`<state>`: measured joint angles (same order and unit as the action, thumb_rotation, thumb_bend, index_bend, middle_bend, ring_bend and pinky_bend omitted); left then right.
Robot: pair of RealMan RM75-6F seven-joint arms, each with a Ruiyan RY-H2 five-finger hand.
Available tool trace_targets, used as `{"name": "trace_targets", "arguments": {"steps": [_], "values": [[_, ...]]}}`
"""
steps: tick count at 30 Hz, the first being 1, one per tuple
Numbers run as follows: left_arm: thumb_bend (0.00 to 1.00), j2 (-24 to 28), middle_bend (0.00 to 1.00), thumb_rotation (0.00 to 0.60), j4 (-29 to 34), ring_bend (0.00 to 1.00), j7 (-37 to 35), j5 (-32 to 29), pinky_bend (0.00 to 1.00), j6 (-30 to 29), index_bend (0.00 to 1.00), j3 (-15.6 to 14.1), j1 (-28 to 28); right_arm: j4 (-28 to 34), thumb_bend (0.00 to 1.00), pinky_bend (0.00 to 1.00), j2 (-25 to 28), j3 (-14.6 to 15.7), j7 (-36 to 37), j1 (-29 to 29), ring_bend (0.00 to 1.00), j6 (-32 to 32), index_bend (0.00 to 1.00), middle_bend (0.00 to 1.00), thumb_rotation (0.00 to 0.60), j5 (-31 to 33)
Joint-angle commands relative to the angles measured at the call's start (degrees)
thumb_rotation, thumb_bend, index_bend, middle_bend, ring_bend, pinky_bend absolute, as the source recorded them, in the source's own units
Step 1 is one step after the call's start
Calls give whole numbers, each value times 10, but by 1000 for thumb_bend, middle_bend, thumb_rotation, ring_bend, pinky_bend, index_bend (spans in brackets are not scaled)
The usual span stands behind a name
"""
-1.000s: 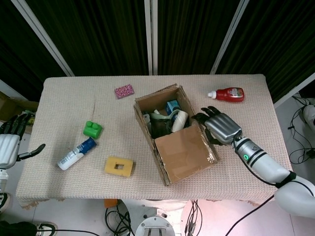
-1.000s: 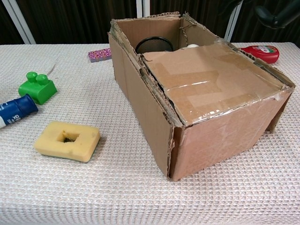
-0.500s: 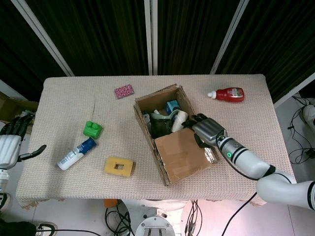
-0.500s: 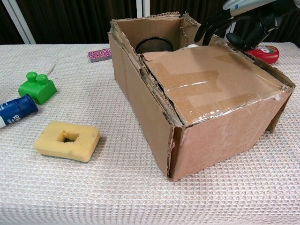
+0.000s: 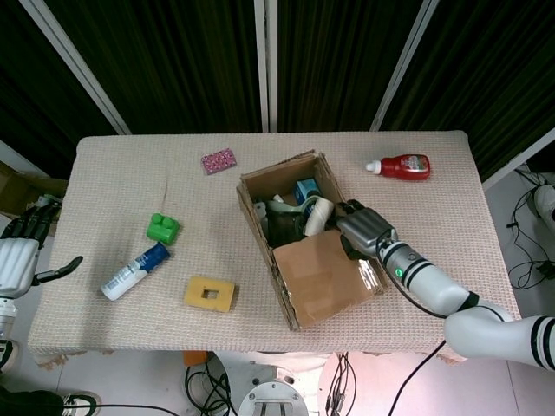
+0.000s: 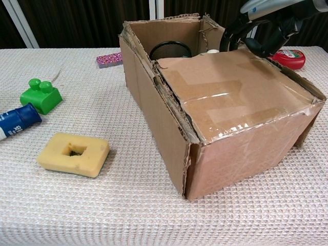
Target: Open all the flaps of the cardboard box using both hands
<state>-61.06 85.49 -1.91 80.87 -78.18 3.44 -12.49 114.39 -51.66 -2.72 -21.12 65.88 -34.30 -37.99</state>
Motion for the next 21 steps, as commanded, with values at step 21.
{"name": "trace_targets", "arguments": {"steps": [21], "values": [[133,9,67,53,27,39,-9,-1,161,5,6,9,1,100,830,0,216,-89,196,-56,0,146,346,403,600,-85]]}}
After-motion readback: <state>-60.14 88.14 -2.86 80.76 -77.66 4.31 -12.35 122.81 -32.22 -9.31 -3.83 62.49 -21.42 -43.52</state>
